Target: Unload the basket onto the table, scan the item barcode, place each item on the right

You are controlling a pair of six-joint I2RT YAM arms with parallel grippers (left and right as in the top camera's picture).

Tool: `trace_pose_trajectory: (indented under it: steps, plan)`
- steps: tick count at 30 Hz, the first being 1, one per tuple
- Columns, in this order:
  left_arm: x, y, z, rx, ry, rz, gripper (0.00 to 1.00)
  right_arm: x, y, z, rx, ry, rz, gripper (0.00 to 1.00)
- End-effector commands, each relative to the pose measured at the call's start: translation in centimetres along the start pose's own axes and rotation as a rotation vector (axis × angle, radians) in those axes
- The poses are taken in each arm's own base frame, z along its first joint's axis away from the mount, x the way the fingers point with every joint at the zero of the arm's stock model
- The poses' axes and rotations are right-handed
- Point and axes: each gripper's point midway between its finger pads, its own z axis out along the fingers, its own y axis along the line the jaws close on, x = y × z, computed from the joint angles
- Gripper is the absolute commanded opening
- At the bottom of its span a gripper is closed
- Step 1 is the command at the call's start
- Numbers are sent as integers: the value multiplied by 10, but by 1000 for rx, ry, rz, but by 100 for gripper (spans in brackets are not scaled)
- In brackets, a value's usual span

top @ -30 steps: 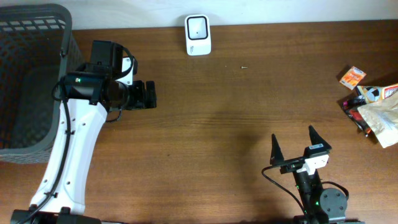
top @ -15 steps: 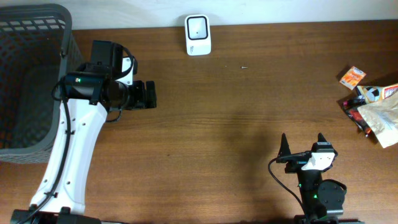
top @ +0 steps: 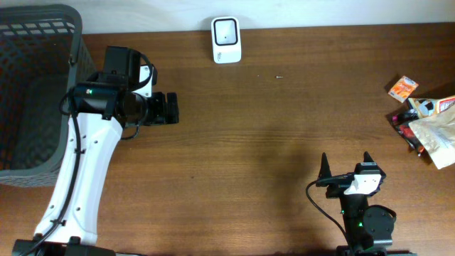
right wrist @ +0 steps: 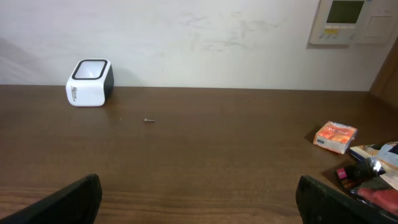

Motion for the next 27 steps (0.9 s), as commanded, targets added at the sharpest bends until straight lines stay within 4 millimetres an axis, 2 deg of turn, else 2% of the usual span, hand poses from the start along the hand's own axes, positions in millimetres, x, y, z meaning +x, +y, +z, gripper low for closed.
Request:
trace_pose_trajectory:
  steps: [1,11,13,16,20,25,27]
  plan:
    - [0,1,0,-6,-2,14,99,3,-1,0,6,3,-2,98]
    - [1,1,0,-7,3,14,99,3,-1,0,5,3,-2,98]
    - [16,5,0,-28,67,7,99,3,-1,0,6,3,-2,98]
    - [20,7,-3,-36,73,6,99,3,-1,0,5,3,-2,99]
    - [26,11,-25,-48,-61,19,99,3,-1,0,5,3,-2,99]
    - [71,16,-51,-8,-278,37,99,3,-1,0,6,3,-2,98]
    - [79,16,-62,14,-400,48,99,3,-1,0,6,3,-2,98]
